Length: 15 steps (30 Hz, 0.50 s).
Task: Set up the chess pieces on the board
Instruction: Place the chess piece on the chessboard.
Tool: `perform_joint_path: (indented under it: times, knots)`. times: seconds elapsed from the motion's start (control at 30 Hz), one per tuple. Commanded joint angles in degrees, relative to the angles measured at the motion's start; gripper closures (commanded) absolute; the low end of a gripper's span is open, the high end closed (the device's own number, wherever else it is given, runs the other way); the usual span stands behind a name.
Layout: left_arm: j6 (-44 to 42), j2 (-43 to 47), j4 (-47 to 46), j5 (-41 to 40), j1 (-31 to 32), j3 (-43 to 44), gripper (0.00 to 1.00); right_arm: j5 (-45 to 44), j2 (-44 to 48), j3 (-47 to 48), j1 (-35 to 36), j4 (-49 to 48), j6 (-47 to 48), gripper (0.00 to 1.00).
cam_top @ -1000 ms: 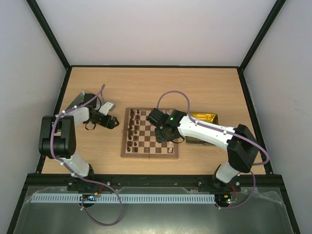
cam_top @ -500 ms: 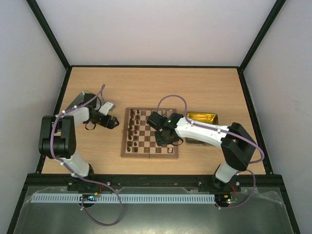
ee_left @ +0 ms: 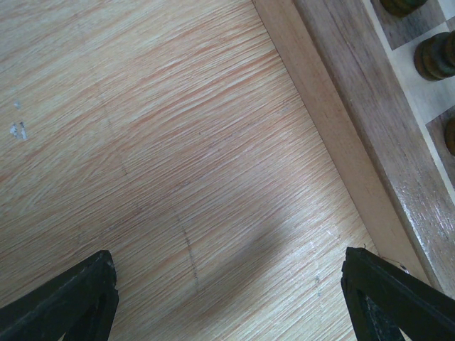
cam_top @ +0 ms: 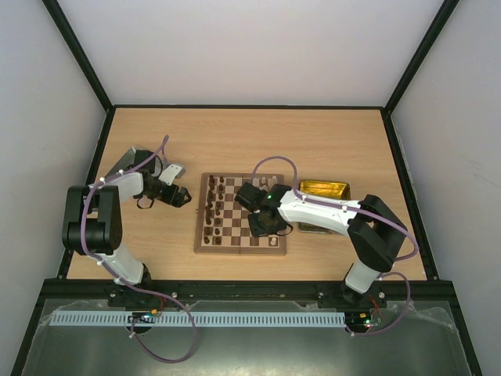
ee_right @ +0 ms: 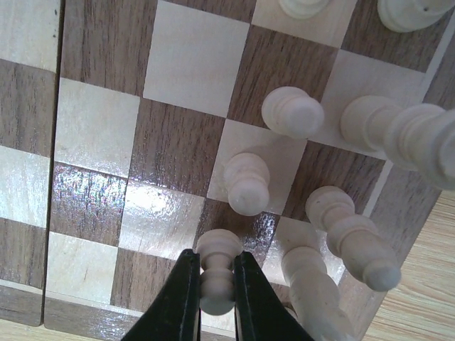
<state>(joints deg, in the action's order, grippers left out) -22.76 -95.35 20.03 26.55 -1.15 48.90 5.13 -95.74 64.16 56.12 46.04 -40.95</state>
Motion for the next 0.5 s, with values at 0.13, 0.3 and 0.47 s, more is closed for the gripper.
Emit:
perform_joint_path:
  times: [0.13,0.3,0.47]
  knots:
    - [0.0,-1.2,2.8,-1.0,0.3,-1.0,0.13,-0.4,-1.2,-0.6,0.1,-0.2,0.8,0.91]
    - [0.0,-1.2,2.8,-1.0,0.3,-1.0,0.13,-0.5,-1.4,-0.8,0.1,-0.2,0.7,0.91]
    - [0.0,-1.3,2.8,-1.0,0.3,-0.9,0.13,-0.6,-1.6,-0.6,0.1,0.0,0.6,0.9]
